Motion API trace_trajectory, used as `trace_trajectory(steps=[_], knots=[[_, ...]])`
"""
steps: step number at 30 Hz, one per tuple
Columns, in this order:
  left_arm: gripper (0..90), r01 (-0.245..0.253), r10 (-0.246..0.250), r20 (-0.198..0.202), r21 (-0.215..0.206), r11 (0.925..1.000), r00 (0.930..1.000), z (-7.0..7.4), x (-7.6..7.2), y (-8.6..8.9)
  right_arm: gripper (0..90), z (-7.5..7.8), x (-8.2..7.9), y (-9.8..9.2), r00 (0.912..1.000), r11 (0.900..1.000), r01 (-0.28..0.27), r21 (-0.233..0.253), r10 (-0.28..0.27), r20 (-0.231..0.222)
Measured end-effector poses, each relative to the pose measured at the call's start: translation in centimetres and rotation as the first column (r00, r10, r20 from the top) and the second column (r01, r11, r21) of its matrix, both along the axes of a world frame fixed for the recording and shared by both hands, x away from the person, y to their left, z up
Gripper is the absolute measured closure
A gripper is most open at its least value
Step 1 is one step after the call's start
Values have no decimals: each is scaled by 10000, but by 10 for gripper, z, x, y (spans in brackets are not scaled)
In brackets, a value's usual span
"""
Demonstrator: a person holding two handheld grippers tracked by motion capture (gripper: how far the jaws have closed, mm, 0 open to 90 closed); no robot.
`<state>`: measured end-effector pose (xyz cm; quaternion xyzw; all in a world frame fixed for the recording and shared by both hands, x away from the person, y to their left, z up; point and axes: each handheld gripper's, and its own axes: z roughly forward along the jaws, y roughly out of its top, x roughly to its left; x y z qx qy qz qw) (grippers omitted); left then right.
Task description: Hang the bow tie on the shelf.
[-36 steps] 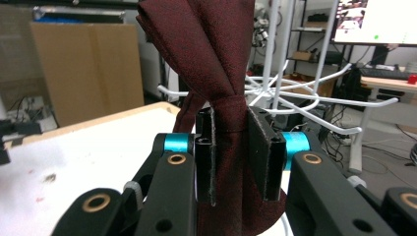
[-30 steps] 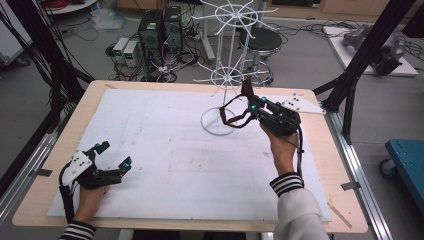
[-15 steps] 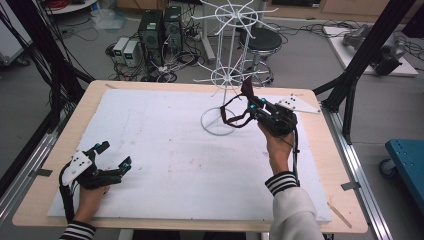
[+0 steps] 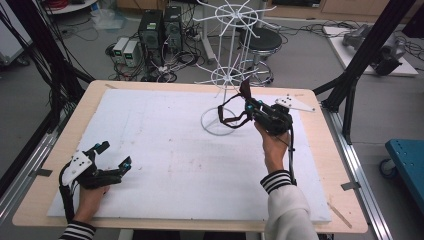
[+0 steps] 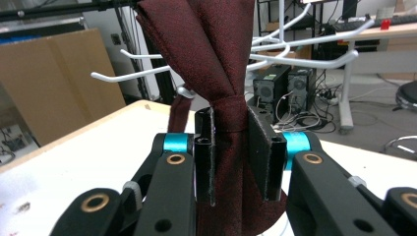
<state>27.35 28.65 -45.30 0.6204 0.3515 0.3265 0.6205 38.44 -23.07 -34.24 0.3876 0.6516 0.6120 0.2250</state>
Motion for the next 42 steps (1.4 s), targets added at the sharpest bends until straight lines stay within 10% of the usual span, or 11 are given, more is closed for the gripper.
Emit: trace_trajectory(steps=[13, 21, 23, 27, 29, 42], knots=[[23, -7, 7, 3, -9, 10000, 10000, 0, 0, 0, 743, -14, 9, -1, 9894, 9988, 477, -71, -482, -1371], [23, -8, 8, 5, 0, 10000, 10000, 0, 0, 0, 724, -14, 10, 0, 9899, 9982, 416, -427, -470, -1339], [23, -2, 2, 0, 7, 10000, 10000, 0, 0, 0, 620, -14, 10, 0, 9910, 9983, 310, -500, -373, -1289], [23, -4, 4, 1, -5, 10000, 10000, 0, 0, 0, 10, -16, 10, 5, 9918, 9897, 380, -1377, -542, -1160], [23, -2, 2, -1, -8, 10000, 10000, 0, 0, 0, 5, -14, 7, 9, 9910, 9759, 798, -2029, -996, -890], [23, -21, 21, -20, -4, 10000, 10000, 0, 0, 1, 5, -14, -15, 7, 9981, 9815, 608, -1814, -615, 16]])
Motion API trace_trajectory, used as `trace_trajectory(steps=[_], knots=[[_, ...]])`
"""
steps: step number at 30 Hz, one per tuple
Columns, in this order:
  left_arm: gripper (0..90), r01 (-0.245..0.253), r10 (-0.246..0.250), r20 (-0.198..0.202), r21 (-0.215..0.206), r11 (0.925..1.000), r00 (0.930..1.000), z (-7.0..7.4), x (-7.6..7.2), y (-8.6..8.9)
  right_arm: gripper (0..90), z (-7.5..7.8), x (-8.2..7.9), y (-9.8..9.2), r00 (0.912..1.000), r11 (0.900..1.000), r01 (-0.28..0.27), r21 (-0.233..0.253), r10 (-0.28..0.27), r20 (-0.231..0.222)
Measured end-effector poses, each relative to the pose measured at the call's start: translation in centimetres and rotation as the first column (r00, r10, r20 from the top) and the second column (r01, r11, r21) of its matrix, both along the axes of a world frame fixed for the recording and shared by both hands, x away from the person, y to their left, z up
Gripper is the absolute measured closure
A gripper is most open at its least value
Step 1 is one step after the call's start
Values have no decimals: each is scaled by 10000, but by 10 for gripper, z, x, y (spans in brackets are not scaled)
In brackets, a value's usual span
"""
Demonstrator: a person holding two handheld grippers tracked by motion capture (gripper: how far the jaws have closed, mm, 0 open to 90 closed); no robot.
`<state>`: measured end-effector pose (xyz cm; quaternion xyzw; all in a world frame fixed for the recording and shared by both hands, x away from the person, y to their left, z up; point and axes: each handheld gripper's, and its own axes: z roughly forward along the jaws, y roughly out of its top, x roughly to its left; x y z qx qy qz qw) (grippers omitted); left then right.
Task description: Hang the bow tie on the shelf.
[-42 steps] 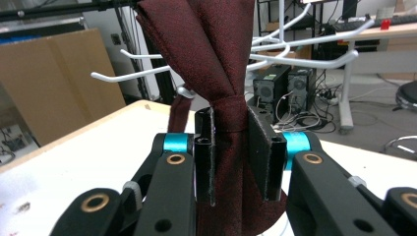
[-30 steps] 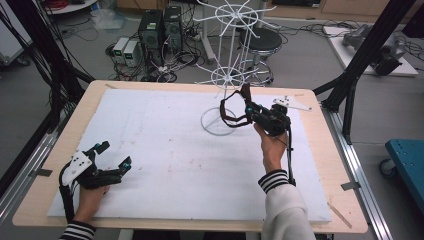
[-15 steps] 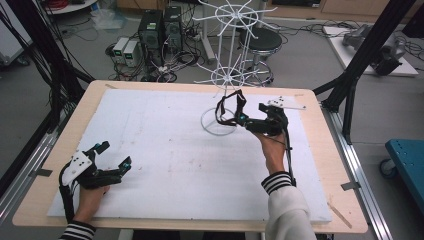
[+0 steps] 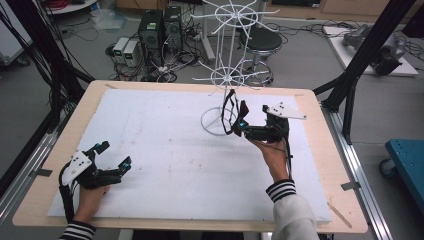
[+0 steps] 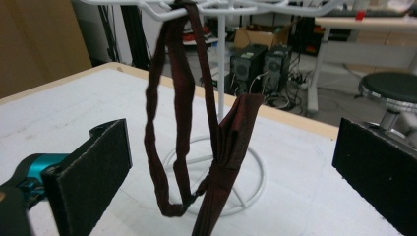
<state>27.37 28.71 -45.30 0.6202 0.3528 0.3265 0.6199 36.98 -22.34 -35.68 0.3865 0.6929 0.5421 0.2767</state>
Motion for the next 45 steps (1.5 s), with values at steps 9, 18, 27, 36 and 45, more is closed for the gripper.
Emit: trace_trajectory(steps=[9, 18, 27, 36, 45], knots=[[23, 31, -31, -31, -58, 10000, 10000, 0, 0, 0, 5, 0, -33, -14, 9955, 9992, -406, 50, 401, 858], [23, 56, -57, 23, 57, 10000, 10000, 0, -1, 0, 5, -38, -72, -39, 9912, 9985, -378, 394, 325, 1282], [23, 7, -7, 19, 4, 10000, 10000, 0, 0, 0, 5, -83, -101, -54, 9830, 9948, 415, 934, -574, 1744], [23, 15, -15, 18, -15, 10000, 10000, 0, 0, 0, 5, -93, -107, -54, 9758, 9937, 517, 990, -714, 2066], [23, 12, -12, 27, 0, 10000, 10000, 0, 0, 0, 5, -96, -107, -58, 9790, 9893, 642, 1314, -880, 1839]])
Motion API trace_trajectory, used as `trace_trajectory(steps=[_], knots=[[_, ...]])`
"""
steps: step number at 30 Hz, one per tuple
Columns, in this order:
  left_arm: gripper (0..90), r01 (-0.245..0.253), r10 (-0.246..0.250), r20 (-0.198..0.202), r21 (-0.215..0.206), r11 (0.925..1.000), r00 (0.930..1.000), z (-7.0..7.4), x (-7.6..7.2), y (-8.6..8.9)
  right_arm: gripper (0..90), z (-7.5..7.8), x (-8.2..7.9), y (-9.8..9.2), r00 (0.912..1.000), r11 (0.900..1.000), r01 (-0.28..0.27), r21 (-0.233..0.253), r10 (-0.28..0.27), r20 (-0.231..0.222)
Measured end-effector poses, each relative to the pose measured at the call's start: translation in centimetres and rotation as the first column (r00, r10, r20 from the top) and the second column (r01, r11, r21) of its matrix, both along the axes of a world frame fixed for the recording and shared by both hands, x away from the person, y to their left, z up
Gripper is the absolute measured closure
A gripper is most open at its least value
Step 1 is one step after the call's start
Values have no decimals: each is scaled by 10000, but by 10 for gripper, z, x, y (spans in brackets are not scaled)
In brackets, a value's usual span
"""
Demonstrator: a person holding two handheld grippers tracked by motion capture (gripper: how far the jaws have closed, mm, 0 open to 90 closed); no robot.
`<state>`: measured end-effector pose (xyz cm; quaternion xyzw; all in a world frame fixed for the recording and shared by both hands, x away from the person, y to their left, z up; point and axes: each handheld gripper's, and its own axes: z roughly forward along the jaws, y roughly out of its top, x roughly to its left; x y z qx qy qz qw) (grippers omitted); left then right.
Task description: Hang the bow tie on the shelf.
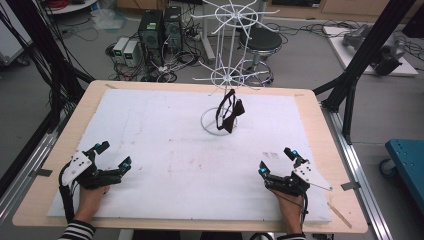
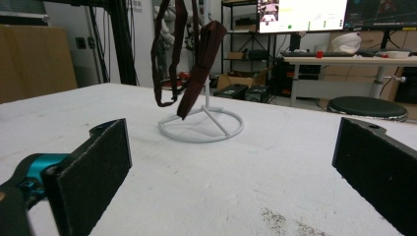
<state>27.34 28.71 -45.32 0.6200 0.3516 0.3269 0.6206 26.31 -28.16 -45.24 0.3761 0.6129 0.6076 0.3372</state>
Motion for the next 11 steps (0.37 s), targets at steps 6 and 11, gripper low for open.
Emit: trace_trajectory(steps=[6, 11], knots=[[23, 30, -30, 3, -5, 10000, 10000, 0, 0, 0, 5, -1, -1, 1, 9999, 9999, -46, -160, 48, 150], [23, 3, -3, 34, -15, 10000, 10000, 0, 0, 0, 5, -1, -2, 1, 9997, 9998, -47, -191, 51, 236]])
